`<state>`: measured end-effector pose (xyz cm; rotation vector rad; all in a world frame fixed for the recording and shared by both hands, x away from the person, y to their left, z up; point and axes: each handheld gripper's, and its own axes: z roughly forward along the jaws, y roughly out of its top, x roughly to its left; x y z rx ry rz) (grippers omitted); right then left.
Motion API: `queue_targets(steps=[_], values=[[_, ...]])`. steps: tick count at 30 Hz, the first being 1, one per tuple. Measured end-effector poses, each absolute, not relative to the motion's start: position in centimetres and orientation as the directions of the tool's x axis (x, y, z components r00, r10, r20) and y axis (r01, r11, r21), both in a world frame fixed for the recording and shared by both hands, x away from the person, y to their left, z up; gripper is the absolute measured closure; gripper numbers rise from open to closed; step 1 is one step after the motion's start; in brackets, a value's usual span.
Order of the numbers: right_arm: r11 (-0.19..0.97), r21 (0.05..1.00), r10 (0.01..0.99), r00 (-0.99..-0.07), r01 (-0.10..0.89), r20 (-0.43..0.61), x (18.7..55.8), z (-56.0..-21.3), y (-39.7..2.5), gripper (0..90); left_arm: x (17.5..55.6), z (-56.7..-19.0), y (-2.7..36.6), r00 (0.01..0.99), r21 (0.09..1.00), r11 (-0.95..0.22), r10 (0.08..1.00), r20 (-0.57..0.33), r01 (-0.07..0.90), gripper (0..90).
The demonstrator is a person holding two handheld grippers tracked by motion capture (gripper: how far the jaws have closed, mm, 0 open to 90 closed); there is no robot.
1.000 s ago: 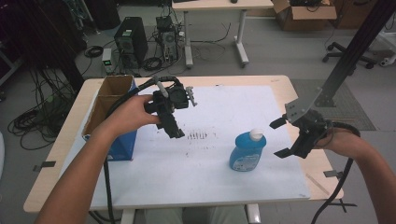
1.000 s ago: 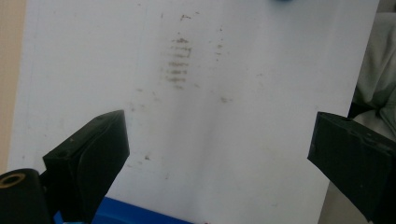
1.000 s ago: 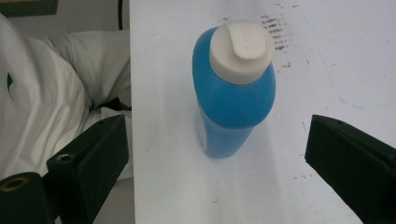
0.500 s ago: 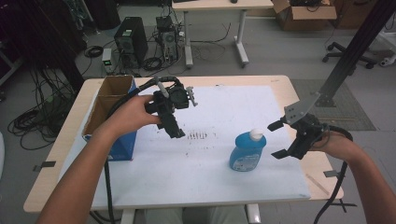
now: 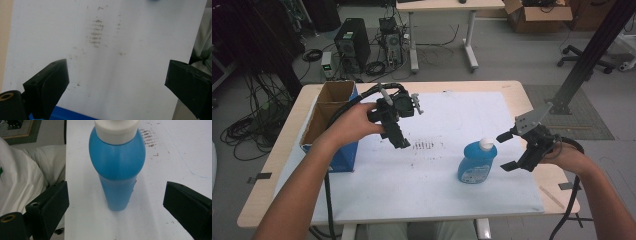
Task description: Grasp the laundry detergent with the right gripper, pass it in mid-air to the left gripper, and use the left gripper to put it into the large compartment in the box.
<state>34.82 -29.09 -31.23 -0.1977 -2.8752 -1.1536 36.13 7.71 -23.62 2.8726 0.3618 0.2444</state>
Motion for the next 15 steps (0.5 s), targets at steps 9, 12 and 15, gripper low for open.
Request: queue_targets(steps=[9, 12, 15], values=[[0.695, 0.708, 0.094, -0.992, 0.127, 0.085, 35.4, -32.5, -29.2, 6.6, 36.2, -23.6, 7.9, 0.954, 0.251, -0.940, 0.269, 0.135, 0.229, 5.6], [0.691, 0.713, 0.088, -0.992, 0.125, 0.088, 35.5, -32.8, -29.1, 6.6, 36.2, -23.6, 7.8, 0.953, 0.249, -0.941, 0.270, 0.135, 0.231, 5.5], [0.688, 0.714, 0.084, -0.992, 0.128, 0.096, 35.7, -33.3, -29.1, 6.5, 36.2, -23.7, 7.7, 0.953, 0.249, -0.941, 0.270, 0.136, 0.231, 5.5]])
